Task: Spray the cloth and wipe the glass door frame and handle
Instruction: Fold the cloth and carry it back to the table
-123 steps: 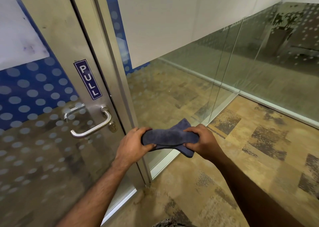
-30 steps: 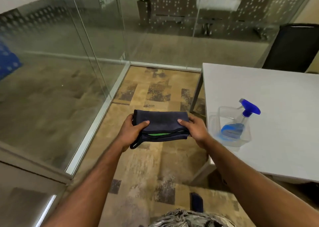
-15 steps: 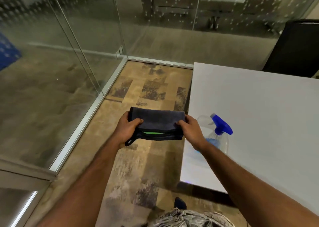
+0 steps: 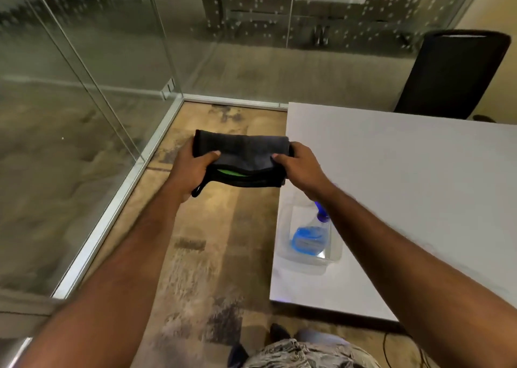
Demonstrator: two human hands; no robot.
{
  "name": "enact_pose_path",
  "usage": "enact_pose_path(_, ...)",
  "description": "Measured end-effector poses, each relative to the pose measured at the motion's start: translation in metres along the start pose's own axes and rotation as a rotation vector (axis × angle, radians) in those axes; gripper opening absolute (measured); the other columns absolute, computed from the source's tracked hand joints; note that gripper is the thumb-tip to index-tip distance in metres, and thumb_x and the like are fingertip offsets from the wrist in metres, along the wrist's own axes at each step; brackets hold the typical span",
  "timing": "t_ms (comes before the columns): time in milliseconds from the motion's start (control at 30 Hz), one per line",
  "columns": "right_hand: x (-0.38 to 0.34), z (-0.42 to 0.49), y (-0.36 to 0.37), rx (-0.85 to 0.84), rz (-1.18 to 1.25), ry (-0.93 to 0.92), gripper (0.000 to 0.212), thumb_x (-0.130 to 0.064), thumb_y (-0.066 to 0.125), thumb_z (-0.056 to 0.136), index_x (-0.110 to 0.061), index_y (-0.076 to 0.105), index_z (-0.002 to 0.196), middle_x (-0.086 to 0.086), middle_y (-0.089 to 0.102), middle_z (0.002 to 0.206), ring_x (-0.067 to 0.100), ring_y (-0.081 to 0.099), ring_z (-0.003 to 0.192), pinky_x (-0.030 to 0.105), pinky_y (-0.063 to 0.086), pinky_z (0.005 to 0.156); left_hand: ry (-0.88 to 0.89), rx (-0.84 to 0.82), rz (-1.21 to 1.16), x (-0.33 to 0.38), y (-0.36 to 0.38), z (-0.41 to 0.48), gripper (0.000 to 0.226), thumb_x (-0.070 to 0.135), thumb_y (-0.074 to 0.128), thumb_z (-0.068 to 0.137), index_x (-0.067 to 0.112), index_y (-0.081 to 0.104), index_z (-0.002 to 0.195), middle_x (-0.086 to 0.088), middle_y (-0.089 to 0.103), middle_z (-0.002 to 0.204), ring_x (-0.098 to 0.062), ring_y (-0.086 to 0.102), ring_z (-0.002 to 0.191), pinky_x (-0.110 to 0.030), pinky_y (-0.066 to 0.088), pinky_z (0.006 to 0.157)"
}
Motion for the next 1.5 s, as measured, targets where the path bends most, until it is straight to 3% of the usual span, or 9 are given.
enact_pose_path(233,0.023,0.019,-0.055,-0.009,0.048,0.026,0.035,-0.021,0.053,0.101,-0.003,0.054,0.131,0.016,0.066,0.118,0.028,0.066,0.106,0.044,0.057,0.094,0.064,-0.033,0.047,0.024,0.059,0.018,0.034,0.01,0.073,0.092,0.02,0.06,0.122,0.007,0.069,0.104,-0.014,0.067,0.097,-0.033,0.057,0.088)
enact_pose_path(433,0.077,0.038,-0.104,0.02,0.07,0.099,0.03,-0.018,0.056,0.098,-0.004,0.062,0.123,0.011,0.07,0.109,0.022,0.067,0.094,0.028,0.056,0.072,0.003,-0.076,0.134,0.005,0.128,0.029,0.041,0.016,0.075,0.091,0.01,0.061,0.13,-0.004,0.07,0.116,-0.02,0.067,0.104,-0.026,0.056,0.083)
enact_pose_path(600,0.146,0.045,-0.125,0.041,0.031,0.248,0.017,-0.013,0.065,0.091,-0.003,0.07,0.103,0.016,0.072,0.1,0.028,0.067,0.088,0.047,0.057,0.083,-0.116,-0.181,0.177,-0.036,0.179,0.029,0.042,0.015,0.073,0.092,0.011,0.06,0.132,-0.007,0.07,0.118,-0.023,0.067,0.106,-0.035,0.055,0.094)
enact_pose_path(800,0.208,0.038,-0.123,-0.031,-0.162,0.326,0.044,-0.021,0.072,0.085,-0.007,0.055,0.123,0.014,0.069,0.106,0.031,0.067,0.095,0.045,0.057,0.086,-0.255,-0.26,0.279,-0.098,0.209,0.018,0.043,0.012,0.07,0.094,0.009,0.058,0.136,-0.011,0.069,0.124,-0.026,0.067,0.109,-0.041,0.053,0.101)
enact_pose_path(933,0.232,0.041,-0.12,-0.109,-0.348,0.294,0.04,-0.025,0.08,0.079,-0.014,0.051,0.104,0.007,0.064,0.094,0.025,0.062,0.081,0.031,0.048,0.067,-0.247,-0.262,0.325,-0.115,0.221,0.016,0.055,0.009,0.072,0.093,0.01,0.052,0.144,-0.008,0.067,0.127,-0.02,0.065,0.11,-0.026,0.051,0.094)
enact_pose_path(1067,0.25,0.043,-0.115,-0.174,-0.493,0.257,0.034,-0.03,0.078,0.081,-0.011,0.058,0.102,0.008,0.066,0.096,0.023,0.056,0.081,0.027,0.04,0.069,-0.288,-0.285,0.38,-0.131,0.23,0.01,0.058,0.008,0.071,0.093,0.003,0.048,0.146,-0.014,0.061,0.137,-0.028,0.058,0.125,-0.043,0.043,0.113)
enact_pose_path(1233,0.255,0.042,-0.103,-0.199,-0.664,0.124,0.031,-0.034,0.073,0.08,-0.013,0.065,0.102,0.011,0.066,0.099,0.032,0.061,0.095,0.03,0.041,0.067,-0.277,-0.266,0.493,-0.15,0.232,0.005,0.064,0.015,0.074,0.092,0.003,0.045,0.148,-0.014,0.054,0.145,-0.03,0.051,0.133,-0.044,0.036,0.117)
enact_pose_path(1367,0.258,0.047,-0.095,-0.231,-0.872,0.018,0.03,-0.035,0.067,0.084,-0.014,0.07,0.105,0.011,0.054,0.11,0.032,0.05,0.103,0.036,0.045,0.08,-0.257,-0.276,0.614,-0.158,0.234,0.004,0.075,0.025,0.074,0.092,0.008,0.036,0.155,-0.012,0.044,0.154,-0.029,0.043,0.141,-0.046,0.034,0.118)
enact_pose_path(1500,0.263,0.055,-0.086,-0.265,-0.974,-0.048,0.027,-0.032,0.064,0.09,-0.019,0.072,0.111,0.009,0.049,0.129,0.03,0.044,0.118,0.038,0.035,0.097,-0.205,-0.278,0.726,-0.159,0.238,0.003,0.08,0.033,0.074,0.092,0.01,0.032,0.157,-0.011,0.039,0.158,-0.029,0.039,0.144,-0.045,0.031,0.12)
Point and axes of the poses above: each hand's wrist, its own z-axis towards the middle knuckle, its own y-axis out of the palm, x = y × z, the point moved 9 cm from there along z, towards the middle knuckle
